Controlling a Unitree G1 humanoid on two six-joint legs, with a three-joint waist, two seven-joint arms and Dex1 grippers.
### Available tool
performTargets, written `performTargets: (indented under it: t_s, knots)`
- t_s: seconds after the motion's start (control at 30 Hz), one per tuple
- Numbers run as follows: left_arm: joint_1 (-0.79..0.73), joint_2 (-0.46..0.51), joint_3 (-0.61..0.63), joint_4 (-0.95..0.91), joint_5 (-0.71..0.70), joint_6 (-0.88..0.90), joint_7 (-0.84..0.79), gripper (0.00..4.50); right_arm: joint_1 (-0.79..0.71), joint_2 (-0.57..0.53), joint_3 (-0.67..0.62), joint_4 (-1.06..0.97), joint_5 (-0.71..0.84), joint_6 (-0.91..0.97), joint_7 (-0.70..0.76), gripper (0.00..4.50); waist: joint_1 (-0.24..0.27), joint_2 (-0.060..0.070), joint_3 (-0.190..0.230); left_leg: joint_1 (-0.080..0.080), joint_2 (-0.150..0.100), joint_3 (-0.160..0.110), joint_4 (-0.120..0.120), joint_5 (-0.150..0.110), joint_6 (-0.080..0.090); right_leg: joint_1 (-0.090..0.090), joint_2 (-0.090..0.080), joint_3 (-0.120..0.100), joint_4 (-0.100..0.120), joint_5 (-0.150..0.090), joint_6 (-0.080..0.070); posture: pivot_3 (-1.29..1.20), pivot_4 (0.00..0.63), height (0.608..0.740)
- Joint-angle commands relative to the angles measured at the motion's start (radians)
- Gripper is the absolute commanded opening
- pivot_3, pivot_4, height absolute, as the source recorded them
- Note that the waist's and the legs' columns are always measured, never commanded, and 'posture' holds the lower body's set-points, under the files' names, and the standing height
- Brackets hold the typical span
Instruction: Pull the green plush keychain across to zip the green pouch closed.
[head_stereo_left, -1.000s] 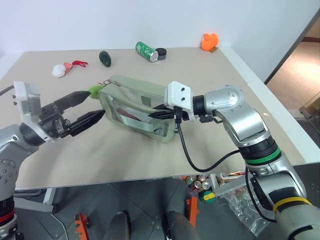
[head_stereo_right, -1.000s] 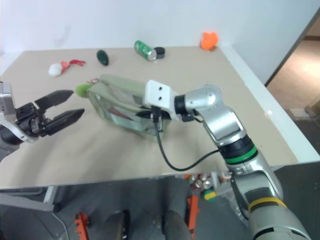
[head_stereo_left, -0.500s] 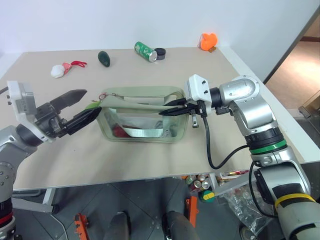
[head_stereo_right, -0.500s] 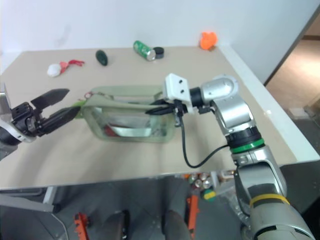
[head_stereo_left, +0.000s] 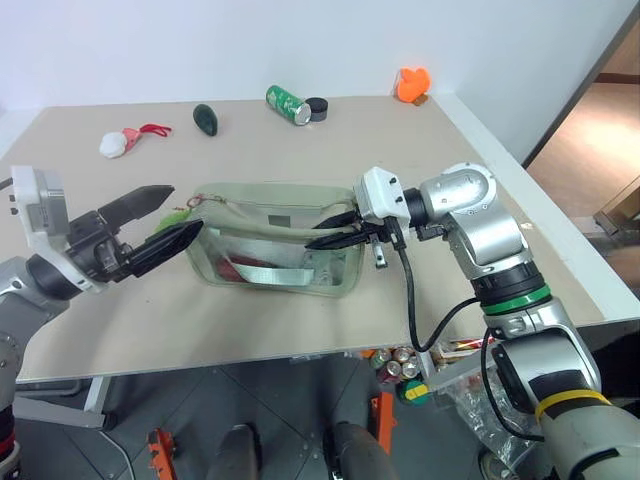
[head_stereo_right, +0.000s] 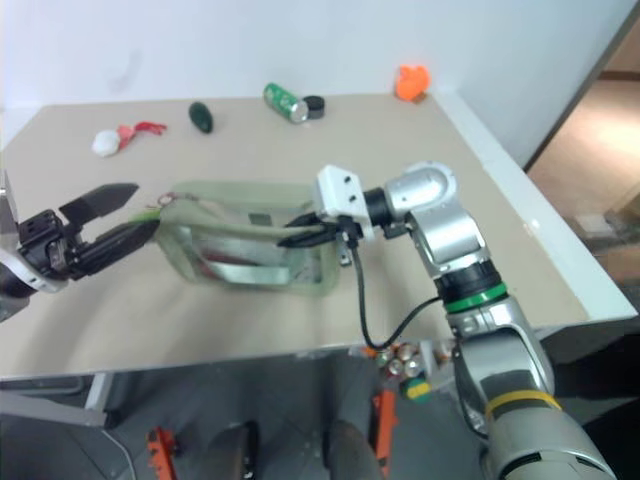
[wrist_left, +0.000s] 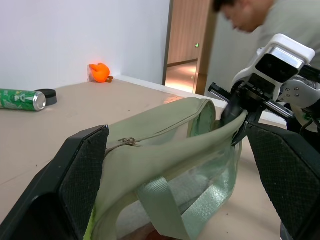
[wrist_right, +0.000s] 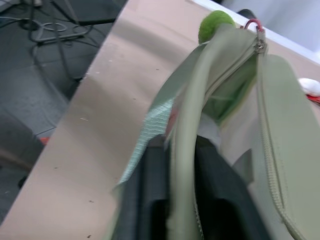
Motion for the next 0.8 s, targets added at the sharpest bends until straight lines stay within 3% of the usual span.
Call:
performTargets:
  t_s: [0.03,0.17,0.27,0.6,0.8]
  knots:
    - [0.0,0.037,0.014,-0.052,-0.024,0.006,-0.034,4.5,-0.039,-0.006,-0.052,-0.033,0.026,0.045,-0.031,2.07,0.0,0.0,0.0,0.0,0.0,0.0,0.0,0.001,-0.001,0.0,0.0,0.0,0.001,0.0,0.0,0.0,0.15,0.74]
    - [-0.013,0.054,-0.01,-0.05,-0.034,0.017,-0.078,4.5,-0.025,-0.028,-0.091,-0.085,0.066,0.12,-0.053,3.59,0.0,0.0,0.0,0.001,0.0,0.0,0.0,0.002,-0.003,0.0,0.0,0.0,0.002,0.0,-0.001,0.0,0.15,0.74]
    - [-0.032,0.057,-0.036,-0.036,-0.024,0.014,-0.099,4.5,0.005,-0.053,-0.112,-0.142,0.095,0.176,-0.057,4.47,0.001,0.0,0.0,0.001,0.0,0.0,0.0,0.002,-0.003,0.0,0.0,0.0,0.002,0.0,-0.001,0.0,0.15,0.74]
    - [-0.066,0.046,-0.086,-0.001,-0.012,0.011,-0.146,4.5,0.12,-0.225,-0.257,-0.329,0.242,0.389,-0.081,4.47,0.003,0.0,0.0,0.0,0.0,0.0,0.0,0.002,-0.003,0.0,0.0,0.0,0.002,-0.001,-0.001,0.0,0.15,0.74]
    - [-0.094,0.031,-0.128,0.028,0.019,-0.005,-0.175,4.5,0.22,-0.268,-0.247,-0.402,0.228,0.419,-0.132,4.47,-0.002,0.0,0.0,0.002,0.0,0.002,0.0,0.002,-0.003,0.0,0.001,0.002,0.002,-0.001,-0.001,0.0,0.15,0.74]
